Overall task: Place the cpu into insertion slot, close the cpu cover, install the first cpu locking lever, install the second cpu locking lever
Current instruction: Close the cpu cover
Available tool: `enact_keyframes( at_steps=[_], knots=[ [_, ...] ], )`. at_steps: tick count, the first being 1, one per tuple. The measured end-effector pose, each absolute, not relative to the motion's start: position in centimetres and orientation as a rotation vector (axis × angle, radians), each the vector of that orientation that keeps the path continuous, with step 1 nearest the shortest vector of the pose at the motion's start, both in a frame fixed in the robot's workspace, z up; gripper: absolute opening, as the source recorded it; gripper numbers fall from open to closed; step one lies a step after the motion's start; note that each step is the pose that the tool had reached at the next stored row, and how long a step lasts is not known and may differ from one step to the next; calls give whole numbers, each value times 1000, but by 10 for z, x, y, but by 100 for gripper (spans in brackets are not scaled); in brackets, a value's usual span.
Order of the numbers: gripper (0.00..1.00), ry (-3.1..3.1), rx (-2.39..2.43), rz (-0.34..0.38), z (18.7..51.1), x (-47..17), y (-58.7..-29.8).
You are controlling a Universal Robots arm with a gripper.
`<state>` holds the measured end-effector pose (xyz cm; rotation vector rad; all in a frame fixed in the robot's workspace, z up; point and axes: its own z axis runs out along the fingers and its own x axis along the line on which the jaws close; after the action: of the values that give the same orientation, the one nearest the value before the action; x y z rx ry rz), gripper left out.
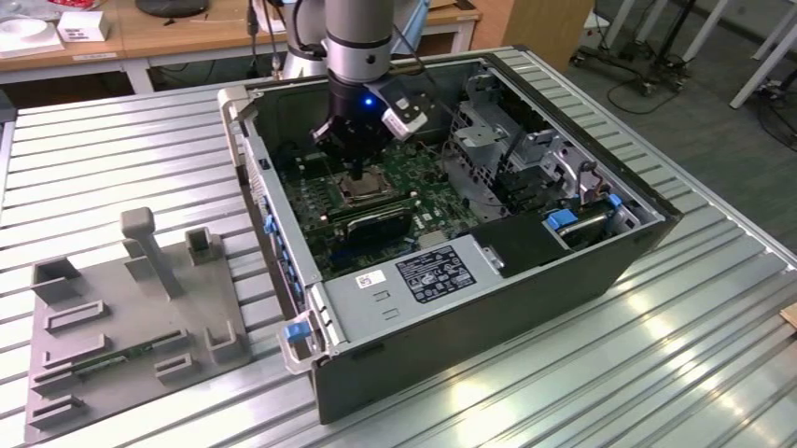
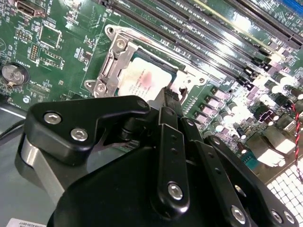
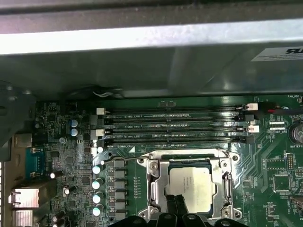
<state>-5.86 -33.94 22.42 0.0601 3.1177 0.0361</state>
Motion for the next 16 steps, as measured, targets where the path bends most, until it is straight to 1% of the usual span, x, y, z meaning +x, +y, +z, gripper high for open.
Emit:
enact_keyframes(
  at_steps=[2, 16],
  knots=[
    [11, 3117, 61, 57, 224, -59, -339],
    [11, 3117, 61, 57, 211, -67, -339]
  ],
)
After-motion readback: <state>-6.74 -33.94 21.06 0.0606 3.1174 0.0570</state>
